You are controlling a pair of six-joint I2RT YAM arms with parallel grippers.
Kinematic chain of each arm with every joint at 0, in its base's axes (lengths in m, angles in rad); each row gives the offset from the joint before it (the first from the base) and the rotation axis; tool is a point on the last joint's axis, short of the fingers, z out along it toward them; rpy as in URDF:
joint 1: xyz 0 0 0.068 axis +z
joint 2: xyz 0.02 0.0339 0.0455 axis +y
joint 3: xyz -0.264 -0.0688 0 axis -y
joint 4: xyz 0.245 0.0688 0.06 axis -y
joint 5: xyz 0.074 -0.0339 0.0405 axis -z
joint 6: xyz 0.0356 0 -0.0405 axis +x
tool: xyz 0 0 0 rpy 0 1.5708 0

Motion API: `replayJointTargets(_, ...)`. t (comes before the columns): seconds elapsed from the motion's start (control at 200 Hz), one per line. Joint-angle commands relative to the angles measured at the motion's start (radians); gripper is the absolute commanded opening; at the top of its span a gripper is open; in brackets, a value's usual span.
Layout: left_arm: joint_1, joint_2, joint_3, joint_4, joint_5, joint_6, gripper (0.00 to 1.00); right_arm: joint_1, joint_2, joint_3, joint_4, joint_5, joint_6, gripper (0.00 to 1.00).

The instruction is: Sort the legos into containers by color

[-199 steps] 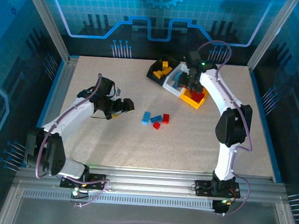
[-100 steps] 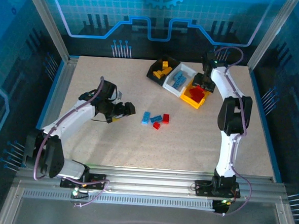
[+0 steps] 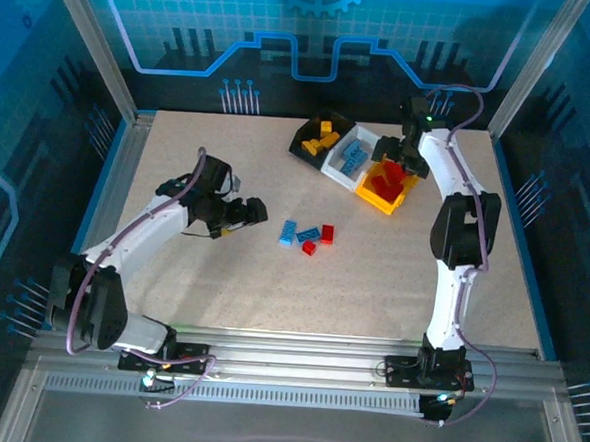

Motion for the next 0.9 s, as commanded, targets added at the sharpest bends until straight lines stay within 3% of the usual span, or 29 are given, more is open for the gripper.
replayJointTargets(0.0, -0.013, 0.034, 0.036, 0.024, -0.018, -0.021, 0.89, -0.011, -0.172, -0.140, 0.075, -0.034, 0.012, 1.00)
replayJointTargets(0.17, -0.030, 0.049, 0.043, 0.030, -0.026, -0.027, 0.90, -0.056, -0.313, -0.352, 0.220, -0.289, 0.017, 1.00)
replayJointTargets(0.485, -0.057, 0.050, 0.020, 0.048, -0.023, -0.040, 0.99, 0.025, -0.446, -0.490, 0.129, -0.420, -0.147, 0.92)
replayJointTargets(0.72, -0.061, 0.037, -0.018, 0.082, -0.023, -0.063, 0.99, 0.278, -0.394, -0.497, 0.002, -0.239, -0.298, 0.84)
replayJointTargets(0.896, -0.062, 0.000, -0.073, 0.120, -0.032, -0.099, 0.99, 0.405, -0.325, -0.502, 0.008, -0.154, -0.345, 0.79)
